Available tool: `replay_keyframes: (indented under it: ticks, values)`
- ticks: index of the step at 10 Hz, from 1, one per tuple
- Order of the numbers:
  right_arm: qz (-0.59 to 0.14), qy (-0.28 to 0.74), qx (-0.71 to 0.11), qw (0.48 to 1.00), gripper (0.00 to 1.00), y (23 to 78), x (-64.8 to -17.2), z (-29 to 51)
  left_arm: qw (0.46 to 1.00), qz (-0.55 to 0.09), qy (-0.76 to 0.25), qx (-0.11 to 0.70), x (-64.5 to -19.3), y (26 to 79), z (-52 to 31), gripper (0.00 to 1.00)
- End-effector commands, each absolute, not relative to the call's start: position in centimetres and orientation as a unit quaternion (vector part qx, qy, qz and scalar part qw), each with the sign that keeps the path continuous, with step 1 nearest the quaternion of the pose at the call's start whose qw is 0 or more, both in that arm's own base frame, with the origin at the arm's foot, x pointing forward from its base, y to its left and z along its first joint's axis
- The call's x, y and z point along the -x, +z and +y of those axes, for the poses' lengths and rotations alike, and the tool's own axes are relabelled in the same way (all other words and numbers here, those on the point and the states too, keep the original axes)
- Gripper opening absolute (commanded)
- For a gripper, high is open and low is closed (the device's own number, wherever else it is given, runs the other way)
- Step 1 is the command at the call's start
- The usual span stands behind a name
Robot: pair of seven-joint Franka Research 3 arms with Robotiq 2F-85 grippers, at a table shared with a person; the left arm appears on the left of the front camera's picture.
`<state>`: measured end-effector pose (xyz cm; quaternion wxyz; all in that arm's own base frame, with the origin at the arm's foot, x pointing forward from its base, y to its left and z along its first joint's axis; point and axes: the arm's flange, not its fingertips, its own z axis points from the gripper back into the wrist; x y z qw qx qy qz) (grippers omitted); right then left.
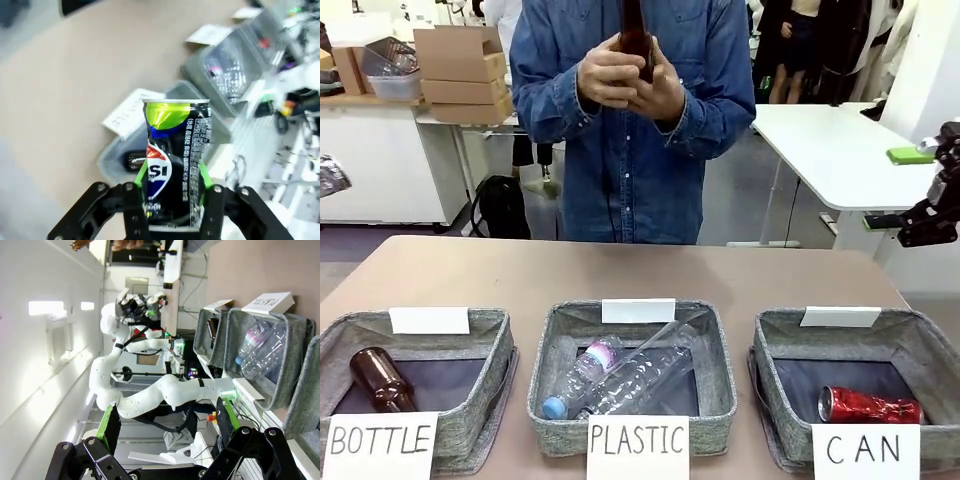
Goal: Sort the can waste into the basket.
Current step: Pick up the can waste from the table and place it in the right Fabric basket.
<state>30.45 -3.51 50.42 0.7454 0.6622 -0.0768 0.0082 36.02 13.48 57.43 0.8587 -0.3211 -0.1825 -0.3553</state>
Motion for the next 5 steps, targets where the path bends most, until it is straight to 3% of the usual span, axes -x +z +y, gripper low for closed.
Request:
replay_keyframes:
  ticks: [1,2,3,5]
  values:
    - [-0.080,0.018,-0.660,0.746,1.00,50.5,-30.5,-3.6,0.882,-0.167,-0.336,0.285,-38.6,56.9,13.3,0.00]
    - [-0.080,0.018,-0.660,0.746,1.00,50.5,-30.5,-3.6,0.882,-0.167,-0.336,0.285,-38.6,56.9,13.3,0.00]
    - [-0.080,0.018,-0.660,0.746,1.00,50.5,-30.5,-3.6,0.858,-0.185,-0.356,0.322,-35.4,57.6,13.6,0.38]
    - [-0.080,0.018,-0.660,0.746,1.00,50.5,-30.5,-3.6,0.760,-0.161,-0.407,0.480,-35.6,60.7,20.1,0.38]
